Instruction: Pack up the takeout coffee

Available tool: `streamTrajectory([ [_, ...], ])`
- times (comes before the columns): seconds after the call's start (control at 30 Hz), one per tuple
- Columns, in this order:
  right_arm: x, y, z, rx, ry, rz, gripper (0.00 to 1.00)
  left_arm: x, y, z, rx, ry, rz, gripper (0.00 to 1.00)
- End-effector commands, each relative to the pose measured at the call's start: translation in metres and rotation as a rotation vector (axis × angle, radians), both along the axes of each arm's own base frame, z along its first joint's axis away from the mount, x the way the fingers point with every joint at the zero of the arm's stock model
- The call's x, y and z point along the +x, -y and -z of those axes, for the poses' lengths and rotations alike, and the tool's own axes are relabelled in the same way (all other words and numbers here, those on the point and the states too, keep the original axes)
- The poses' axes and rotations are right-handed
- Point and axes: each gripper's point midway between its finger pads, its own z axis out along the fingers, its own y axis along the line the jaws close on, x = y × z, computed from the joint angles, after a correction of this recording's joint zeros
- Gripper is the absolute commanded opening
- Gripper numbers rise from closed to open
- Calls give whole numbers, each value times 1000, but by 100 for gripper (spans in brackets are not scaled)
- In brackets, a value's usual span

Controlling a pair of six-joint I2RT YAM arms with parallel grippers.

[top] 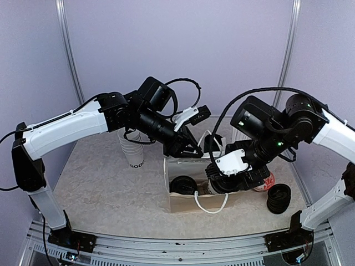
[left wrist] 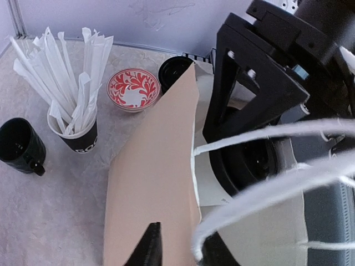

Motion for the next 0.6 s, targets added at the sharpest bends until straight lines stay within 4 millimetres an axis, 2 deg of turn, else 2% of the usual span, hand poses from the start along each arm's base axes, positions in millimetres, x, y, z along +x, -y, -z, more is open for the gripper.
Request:
streamTrajectory([
  [0.0, -4, 14, -4, -23, 69, -15, 32, -16, -6, -18, -23, 8, 4, 34],
  [0.13, -8, 15, -3, -23, 74, -21, 32, -31, -7, -41, -91, 49, 53, 46],
  [0.27, -13, 15, -1, -30, 78, -31, 32, -38, -15, -73, -180, 113, 74, 56],
  [0.37, -19, 15, 5, -35, 57, -47, 31, -42, -20, -90, -235, 162, 86, 62],
  [0.43, -25, 17, 10, -40, 32, -56, 30, -32, -24, -92, -248, 197, 43, 66],
  [0.47, -28, 19, 14, -46, 24, -61, 30, -20, -26, -92, -247, 218, -9, 68],
  [0.57, -34, 22, 20, -59, 13, -77, 30, 27, -36, -76, -217, 230, -180, 68],
])
